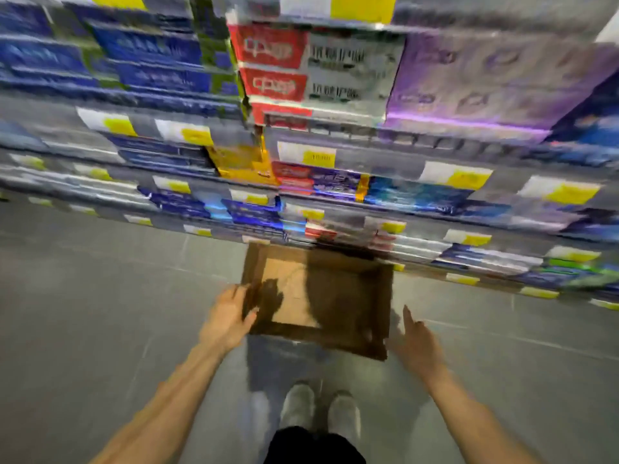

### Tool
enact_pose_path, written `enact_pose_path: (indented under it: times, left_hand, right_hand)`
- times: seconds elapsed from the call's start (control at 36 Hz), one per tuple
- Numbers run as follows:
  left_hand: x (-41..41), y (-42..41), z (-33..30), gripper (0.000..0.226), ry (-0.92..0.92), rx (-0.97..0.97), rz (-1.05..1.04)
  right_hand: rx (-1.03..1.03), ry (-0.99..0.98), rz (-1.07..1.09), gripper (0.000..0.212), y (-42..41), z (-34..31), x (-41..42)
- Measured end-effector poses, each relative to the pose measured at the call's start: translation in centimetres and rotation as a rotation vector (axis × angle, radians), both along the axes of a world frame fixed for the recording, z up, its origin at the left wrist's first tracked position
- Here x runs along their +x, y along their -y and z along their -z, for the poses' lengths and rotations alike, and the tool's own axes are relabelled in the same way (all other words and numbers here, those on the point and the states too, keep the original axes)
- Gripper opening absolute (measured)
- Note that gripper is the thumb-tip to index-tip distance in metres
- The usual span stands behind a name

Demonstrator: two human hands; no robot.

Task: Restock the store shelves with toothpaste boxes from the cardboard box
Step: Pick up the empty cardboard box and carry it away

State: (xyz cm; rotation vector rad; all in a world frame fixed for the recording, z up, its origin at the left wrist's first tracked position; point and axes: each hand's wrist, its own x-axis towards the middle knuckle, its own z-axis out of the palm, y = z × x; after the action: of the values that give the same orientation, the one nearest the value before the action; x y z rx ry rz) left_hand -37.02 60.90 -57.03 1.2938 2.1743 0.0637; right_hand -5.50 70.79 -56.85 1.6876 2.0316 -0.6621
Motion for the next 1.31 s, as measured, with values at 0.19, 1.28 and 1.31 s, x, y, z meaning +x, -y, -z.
enact_pose_path:
  times: [0.19,1.28,1.31]
  left_hand:
    - [-2.5,0.0,14.2,0.082,-0.157,-0.173,-0.094]
    - [-3.1,20.4,-30.8,0.091,-0.254,-0.215,-0.707]
    - [-3.1,21.1,-31.1,0.090,-0.259,-0.214,-0.734]
  right_hand:
    - [-0.051,0.020,0.150,0.105,-0.6,15.1,1.7]
    - [0.026,-0.294,-0.286,0.056,-0.5,-27.8,-12.2]
    - [0.054,-0.325,-0.293,0.062,-0.4,-28.9,-13.2]
